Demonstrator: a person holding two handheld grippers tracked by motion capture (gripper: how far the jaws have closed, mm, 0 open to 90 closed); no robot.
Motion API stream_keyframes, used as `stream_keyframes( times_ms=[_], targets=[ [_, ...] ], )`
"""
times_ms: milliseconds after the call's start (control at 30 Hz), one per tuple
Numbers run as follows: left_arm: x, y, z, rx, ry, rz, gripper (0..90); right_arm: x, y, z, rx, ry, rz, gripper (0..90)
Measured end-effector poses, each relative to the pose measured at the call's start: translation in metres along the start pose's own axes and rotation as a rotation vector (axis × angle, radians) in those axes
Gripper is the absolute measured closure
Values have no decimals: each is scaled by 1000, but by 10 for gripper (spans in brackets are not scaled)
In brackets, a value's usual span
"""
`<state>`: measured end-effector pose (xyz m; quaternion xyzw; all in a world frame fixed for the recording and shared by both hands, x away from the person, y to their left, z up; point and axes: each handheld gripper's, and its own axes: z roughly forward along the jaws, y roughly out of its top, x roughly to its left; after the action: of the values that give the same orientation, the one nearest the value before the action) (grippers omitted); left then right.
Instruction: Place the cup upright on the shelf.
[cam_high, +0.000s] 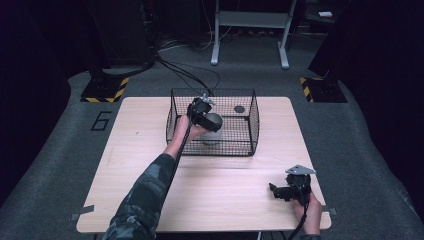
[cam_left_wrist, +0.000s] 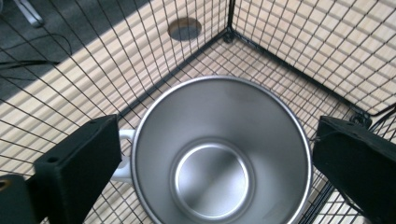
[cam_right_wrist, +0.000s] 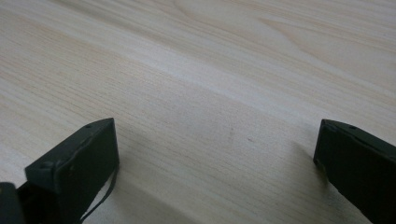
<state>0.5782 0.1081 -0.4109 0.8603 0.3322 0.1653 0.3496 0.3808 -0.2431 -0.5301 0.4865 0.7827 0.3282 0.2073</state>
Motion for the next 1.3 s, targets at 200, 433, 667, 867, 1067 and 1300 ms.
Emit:
stream_keyframes(
  times_ms=[200, 433, 667, 867, 1067, 1300],
  targets=[
    [3, 1, -16, -33, -12, -23, 2, 0, 0, 0, 0, 0, -1, 0],
    [-3, -1, -47, -83, -35, -17, 1, 0, 0, 0, 0, 0, -1, 0],
    [-16, -11, -82, -118, -47, 18, 1, 0, 0, 0, 0, 0, -1, 0],
    [-28, -30, -109, -145, -43, 53, 1, 0, 0, 0, 0, 0, -1, 0],
    [-38, -55, -133, -159, -31, 85, 1, 0, 0, 0, 0, 0, -1, 0],
    [-43, -90, -153, -167, -18, 84, 1, 0, 0, 0, 0, 0, -1, 0]
  ],
)
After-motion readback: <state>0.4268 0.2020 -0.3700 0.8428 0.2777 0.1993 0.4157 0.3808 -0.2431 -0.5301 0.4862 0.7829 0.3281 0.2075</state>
